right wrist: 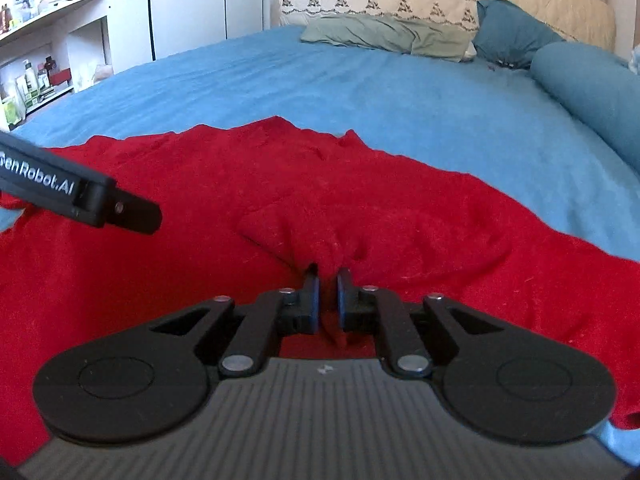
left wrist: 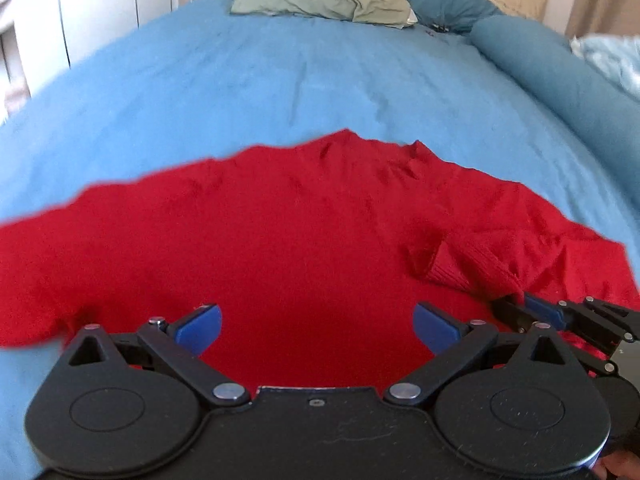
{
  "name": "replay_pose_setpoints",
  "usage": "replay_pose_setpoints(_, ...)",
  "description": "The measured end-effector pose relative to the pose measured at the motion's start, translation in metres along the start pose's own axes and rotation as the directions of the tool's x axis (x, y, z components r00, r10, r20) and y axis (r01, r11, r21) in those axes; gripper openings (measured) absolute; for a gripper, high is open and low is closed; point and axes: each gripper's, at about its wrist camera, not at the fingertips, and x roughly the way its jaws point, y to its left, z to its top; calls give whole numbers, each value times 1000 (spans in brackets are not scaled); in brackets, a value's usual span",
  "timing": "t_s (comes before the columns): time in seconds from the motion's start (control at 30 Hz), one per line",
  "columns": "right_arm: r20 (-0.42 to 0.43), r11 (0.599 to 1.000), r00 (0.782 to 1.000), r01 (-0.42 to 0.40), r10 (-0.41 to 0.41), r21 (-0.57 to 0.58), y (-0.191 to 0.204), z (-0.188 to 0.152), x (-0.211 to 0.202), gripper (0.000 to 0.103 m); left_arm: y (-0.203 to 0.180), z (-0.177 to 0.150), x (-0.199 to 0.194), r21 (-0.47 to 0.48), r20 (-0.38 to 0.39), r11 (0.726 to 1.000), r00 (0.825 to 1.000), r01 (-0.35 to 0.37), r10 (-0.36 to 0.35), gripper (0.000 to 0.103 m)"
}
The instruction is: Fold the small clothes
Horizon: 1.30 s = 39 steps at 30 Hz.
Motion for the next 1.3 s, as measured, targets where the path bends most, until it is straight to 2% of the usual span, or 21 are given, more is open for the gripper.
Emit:
replay_pose_setpoints(0.07, 5, 1000, 1000, -13, 13, -27, 3, 0, -7, 54, 1, -4, -1, -29, 0, 999, 999, 43, -43, 103)
replay_pose_setpoints(0.1, 15, 999, 1000, -10, 11, -51, 3, -1, -13, 70, 0, -3, -1, -40, 1, 997, 998, 62, -62, 103)
replay_pose_setpoints(0.13, 28, 997, 1000, -3, 5, -72, 1, 0, -17, 76, -3, -1, -2, -45, 4, 996, 997, 83, -82, 103)
replay_pose_setpoints(0.27, 46, 995, 999, 23, -19, -92, -12, -10, -45, 77, -28, 0, -7, -18, 24, 991, 991, 135, -135, 103)
replay_pose_setpoints(0.37, 52, 996, 997, 54, -50, -66, -28, -19, -68, 82, -59, 6, -1, -10, 26, 988, 988, 154, -154, 103)
replay_pose_setpoints(0.47, 51, 998, 997, 65, -65, 3, -47, -28, -87, 82, -84, 12, 22, -73, -12, 985, 987, 159, -160, 103)
replay_pose_setpoints(0.53, 45, 996, 995, 85, -87, 30, -57, -34, -97, 82, -92, 12, 40, -158, -53, 978, 988, 135, -145, 96)
replay_pose_setpoints(0.57, 42, 994, 993, 107, -108, 30, -59, -37, -100, 82, -93, 10, 44, -188, -65, 977, 991, 105, -119, 93)
replay_pose_setpoints(0.63, 35, 991, 990, 134, -134, 26, -63, -43, -105, 82, -92, 6, 39, -189, -35, 979, 996, 72, -80, 85)
replay_pose_setpoints(0.8, 33, 990, 991, 124, -127, 71, -75, -57, -115, 82, -72, -16, 13, -172, -20, 985, 999, 21, -25, 82)
replay_pose_setpoints(0.97, 43, 984, 990, 124, -131, 129, -83, -65, -121, 82, -62, -29, 3, -158, 6, 984, 997, 79, -79, 83)
replay_pose_setpoints(1.07, 43, 980, 991, 121, -130, 156, -87, -67, -124, 82, -62, -25, 8, -206, 35, 969, 990, 139, -135, 83)
replay_pose_setpoints(1.17, 46, 980, 990, 126, -135, 153, -87, -66, -127, 82, -64, -11, 21, -253, 45, 958, 991, 134, -127, 77)
replay_pose_setpoints(1.3, 46, 979, 989, 133, -142, 155, -90, -65, -126, 82, -65, 8, 41, -292, 28, 952, 995, 96, -92, 48)
